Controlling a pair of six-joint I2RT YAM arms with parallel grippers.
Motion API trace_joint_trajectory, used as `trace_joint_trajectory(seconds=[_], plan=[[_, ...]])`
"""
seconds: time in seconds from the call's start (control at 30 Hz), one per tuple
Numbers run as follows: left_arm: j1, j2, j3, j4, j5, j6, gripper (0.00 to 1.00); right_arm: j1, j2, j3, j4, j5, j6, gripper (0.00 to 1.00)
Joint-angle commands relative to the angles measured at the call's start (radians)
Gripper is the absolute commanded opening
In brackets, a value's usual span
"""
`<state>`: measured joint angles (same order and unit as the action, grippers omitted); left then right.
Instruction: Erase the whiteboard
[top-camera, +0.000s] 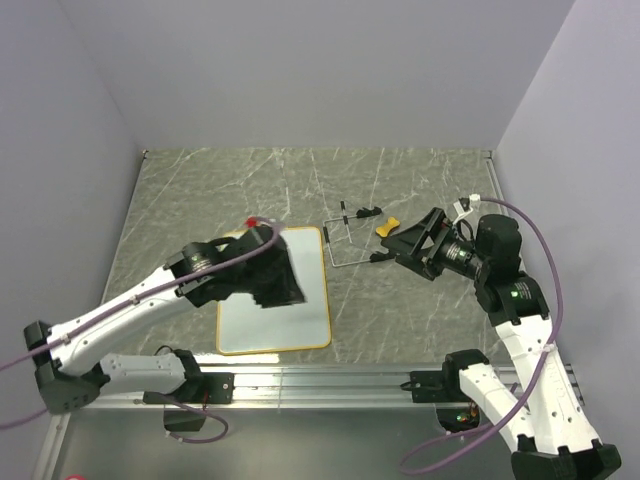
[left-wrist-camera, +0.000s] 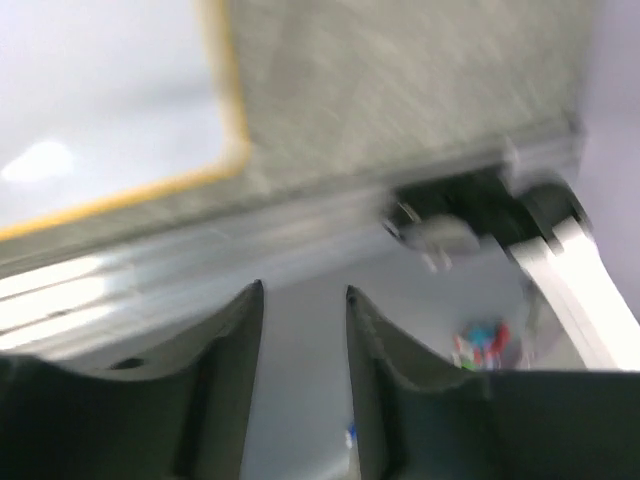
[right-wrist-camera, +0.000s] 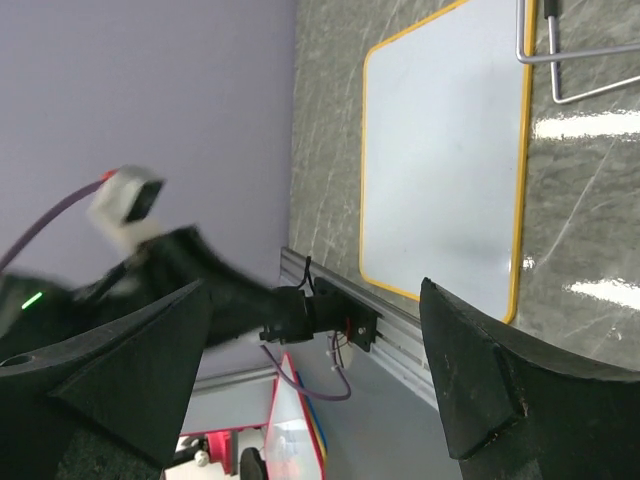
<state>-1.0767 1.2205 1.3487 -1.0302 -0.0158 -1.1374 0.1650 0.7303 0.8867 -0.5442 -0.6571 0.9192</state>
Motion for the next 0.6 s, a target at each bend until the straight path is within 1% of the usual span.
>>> trace_joint_trajectory(seconds=[0.0,0.03,0.1,0.13,0.2,0.23,0.27,0.3,0.33,0.37,0.4,0.43,0.47,0.5,0.57], plan=[[0.179,-0.039,-0.265,-0.010,-0.127,-0.033,0.36,0.013,0.014,0.021,0.052,-0.027,0.004,0.91],[0.299,-0.044,-0.296,0.034,-0.130,0.029,0.33,0.014,0.018,0.030,0.047,-0.026,0.003,0.91],[0.407,-0.021,-0.329,0.129,-0.159,0.097,0.24,0.018,0.030,0.058,0.036,-0.022,-0.011,0.91],[0.497,0.025,-0.323,0.166,-0.191,0.169,0.20,0.022,0.032,0.064,0.029,-0.021,-0.013,0.91],[0.590,0.095,-0.261,0.257,-0.178,0.234,0.15,0.027,0.040,0.075,0.014,-0.021,-0.022,0.91],[0.657,0.173,-0.229,0.283,-0.161,0.289,0.12,0.030,0.040,0.077,0.004,-0.021,-0.026,0.91],[0.684,0.213,-0.151,0.307,-0.156,0.310,0.11,0.030,0.040,0.078,-0.006,-0.018,-0.040,0.91],[0.705,0.255,-0.105,0.338,-0.156,0.333,0.11,0.028,0.040,0.083,-0.017,-0.007,-0.049,0.91],[0.739,0.346,-0.055,0.343,-0.162,0.373,0.11,0.027,0.040,0.084,-0.039,-0.001,-0.055,0.91],[0.751,0.394,0.052,0.341,-0.171,0.392,0.11,0.027,0.040,0.084,-0.046,0.001,-0.063,0.91],[0.773,0.493,0.106,0.331,-0.174,0.409,0.09,0.027,0.040,0.087,-0.057,0.002,-0.063,0.91],[0.779,0.542,0.157,0.326,-0.174,0.435,0.07,0.025,0.040,0.087,-0.062,0.005,-0.063,0.91],[0.784,0.589,0.247,0.322,-0.170,0.445,0.06,0.022,0.041,0.098,-0.069,0.008,-0.068,0.91],[0.791,0.676,0.288,0.312,-0.171,0.455,0.04,0.021,0.043,0.106,-0.083,0.019,-0.074,0.91],[0.796,0.755,0.383,0.303,-0.170,0.469,0.02,0.018,0.052,0.121,-0.097,0.024,-0.083,0.91]])
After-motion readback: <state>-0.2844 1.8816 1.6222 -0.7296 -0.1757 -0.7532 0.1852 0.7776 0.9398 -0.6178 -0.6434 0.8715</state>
